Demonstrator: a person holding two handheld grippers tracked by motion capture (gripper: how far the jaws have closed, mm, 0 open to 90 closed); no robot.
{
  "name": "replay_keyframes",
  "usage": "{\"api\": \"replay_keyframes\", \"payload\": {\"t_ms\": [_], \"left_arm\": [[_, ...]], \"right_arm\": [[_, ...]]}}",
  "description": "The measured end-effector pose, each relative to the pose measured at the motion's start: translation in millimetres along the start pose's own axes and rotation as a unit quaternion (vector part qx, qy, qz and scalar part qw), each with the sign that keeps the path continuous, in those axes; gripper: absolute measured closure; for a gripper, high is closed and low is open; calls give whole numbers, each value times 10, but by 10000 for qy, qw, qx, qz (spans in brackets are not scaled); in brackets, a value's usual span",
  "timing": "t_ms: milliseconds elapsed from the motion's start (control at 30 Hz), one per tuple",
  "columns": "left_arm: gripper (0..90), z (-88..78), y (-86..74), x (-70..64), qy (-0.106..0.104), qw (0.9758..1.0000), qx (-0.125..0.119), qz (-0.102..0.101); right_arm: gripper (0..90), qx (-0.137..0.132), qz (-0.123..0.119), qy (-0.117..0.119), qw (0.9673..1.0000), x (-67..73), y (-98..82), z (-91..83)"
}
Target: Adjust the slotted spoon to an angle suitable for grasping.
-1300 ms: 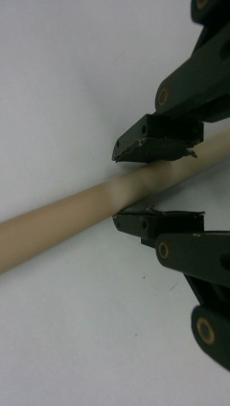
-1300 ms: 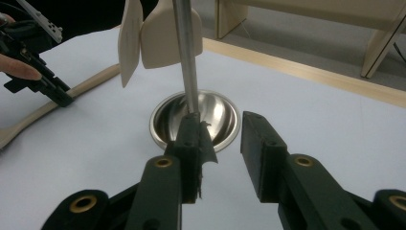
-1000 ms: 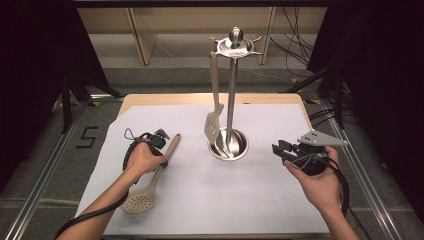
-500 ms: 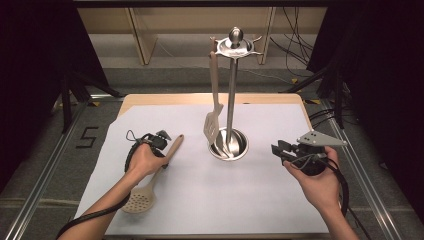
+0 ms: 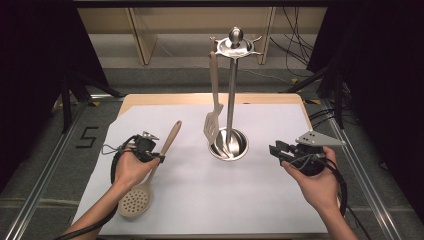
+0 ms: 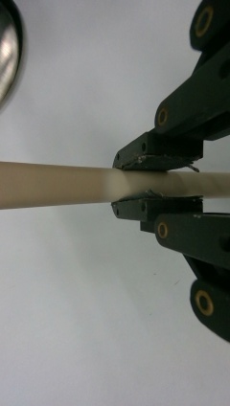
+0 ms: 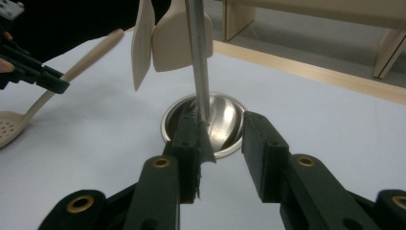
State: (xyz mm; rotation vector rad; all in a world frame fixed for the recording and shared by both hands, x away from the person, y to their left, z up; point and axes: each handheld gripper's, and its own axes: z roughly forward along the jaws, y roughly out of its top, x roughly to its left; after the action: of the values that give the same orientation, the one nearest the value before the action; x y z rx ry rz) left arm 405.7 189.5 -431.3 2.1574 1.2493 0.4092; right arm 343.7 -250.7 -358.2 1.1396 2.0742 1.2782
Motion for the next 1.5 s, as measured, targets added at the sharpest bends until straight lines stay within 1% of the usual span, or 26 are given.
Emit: {"api": "replay_keyframes", "payload": {"t_ms": [133, 200, 233, 267, 300, 333, 400, 467, 500, 533, 600, 700, 733, 767, 800, 833, 900, 933, 1033, 1067, 1100, 1133, 1167, 1200, 1300, 1500], "left_arm": [[763, -156, -76, -65, -5, 9982, -562, 211], [763, -223, -106, -93, -20, 9956, -907, 225], [763, -276, -114, -94, 26, 9953, -902, 340], [763, -275, -120, -135, -43, 9924, -1220, 149], [763, -299, -123, -157, -44, 9907, -1355, 153], [763, -331, -122, -178, -16, 9893, -1441, 231], [763, -368, -118, -249, -38, 9857, -1671, 200], [763, -407, -103, -321, -110, 9826, -1846, 186], [763, -427, -90, -355, -143, 9806, -1945, 207], [763, -454, -68, -403, -166, 9792, -2008, 239], [763, -484, -35, -474, -221, 9763, -2133, 287], [763, -527, 35, -612, -312, 9727, -2261, 419], [763, -544, 64, -656, -322, 9723, -2259, 503], [763, -554, 88, -700, -372, 9712, -2290, 534], [763, -559, 113, -741, -418, 9695, -2344, 579], [763, -575, 135, -779, -423, 9700, -2316, 610], [763, -584, 190, -858, -514, 9661, -2432, 697], [763, -595, 208, -884, -517, 9663, -2415, 728], [763, -615, 283, -999, -621, 9632, -2499, 770], [763, -614, 321, -1027, -661, 9590, -2598, 917], [763, -629, 335, -1077, -671, 9607, -2549, 875], [763, -630, 371, -1102, -666, 9577, -2611, 1008], [763, -632, 395, -1140, -681, 9569, -2630, 1027], [763, -628, 421, -1177, -745, 9561, -2644, 1024], [763, -629, 486, -1266, -821, 9546, -2652, 1079], [763, -630, 563, -1394, -942, 9528, -2661, 1118]], "right_arm": [[682, 24, 122, 42, 9999, 63, 20, -19], [680, -97, 63, 84, 9999, 89, 31, -17], [679, -90, 34, 95, 9999, 102, 42, -22], [679, -125, -75, 107, 9998, 103, 56, -23], [678, -83, 37, 124, 9999, 139, 63, -28], [678, -162, -44, 146, 9998, 143, 73, -18], [677, -192, -95, 253, 9995, 169, 94, -11], [676, -224, 69, 360, 9991, 232, 119, -18], [675, -306, -87, 402, 9987, 235, 140, -13], [673, -276, 51, 490, 9984, 281, 160, -24], [662, -385, -9, 635, 9972, 328, 205, -20], [648, -523, -114, 783, 9955, 402, 270, 3], [647, -544, -197, 809, 9950, 416, 294, 10], [646, -540, -27, 798, 9953, 460, 310, 10], [645, -632, -97, 852, 9943, 474, 331, 30], [645, -611, -118, 912, 9939, 495, 352, 39], [644, -691, -244, 926, 9930, 531, 389, 64], [642, -653, -114, 1034, 9924, 585, 404, 74], [639, -751, -206, 1100, 9909, 629, 448, 114], [637, -843, -248, 1128, 9897, 642, 466, 135], [636, -770, -185, 1114, 9906, 667, 485, 126], [634, -819, -196, 1150, 9898, 683, 507, 133], [630, -936, -278, 1202, 9879, 691, 531, 150], [624, -967, -223, 1215, 9876, 720, 551, 150], [613, -1133, -369, 1281, 9846, 763, 613, 172], [605, -1299, -347, 1444, 9804, 846, 679, 224]]}}
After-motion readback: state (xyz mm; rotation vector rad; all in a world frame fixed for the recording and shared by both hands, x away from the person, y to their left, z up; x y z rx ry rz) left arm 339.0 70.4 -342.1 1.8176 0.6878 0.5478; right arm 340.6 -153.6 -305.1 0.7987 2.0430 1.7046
